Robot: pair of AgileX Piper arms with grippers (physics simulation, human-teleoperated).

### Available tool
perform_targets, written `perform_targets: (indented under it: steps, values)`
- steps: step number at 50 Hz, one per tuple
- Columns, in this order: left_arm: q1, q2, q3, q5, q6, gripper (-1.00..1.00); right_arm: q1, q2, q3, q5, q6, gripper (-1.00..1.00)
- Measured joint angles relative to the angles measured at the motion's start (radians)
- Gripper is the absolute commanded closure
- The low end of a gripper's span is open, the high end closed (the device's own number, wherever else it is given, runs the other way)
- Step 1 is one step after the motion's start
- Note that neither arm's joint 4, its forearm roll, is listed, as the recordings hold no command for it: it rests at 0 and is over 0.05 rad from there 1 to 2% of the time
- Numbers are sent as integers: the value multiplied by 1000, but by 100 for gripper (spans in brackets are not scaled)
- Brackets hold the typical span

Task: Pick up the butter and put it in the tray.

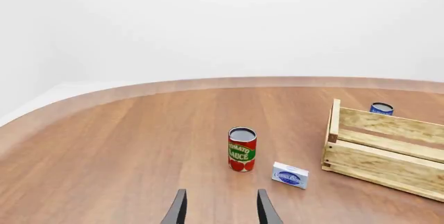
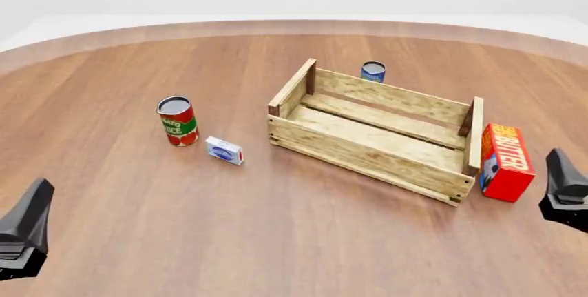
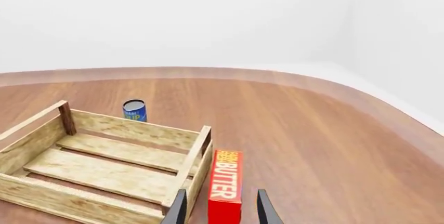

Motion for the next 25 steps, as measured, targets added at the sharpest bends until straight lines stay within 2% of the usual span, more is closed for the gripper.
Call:
perform_targets:
  steps: [25]
  values:
    - [0, 0, 0, 0, 0, -100, -15, 402, 0, -351, 16, -100]
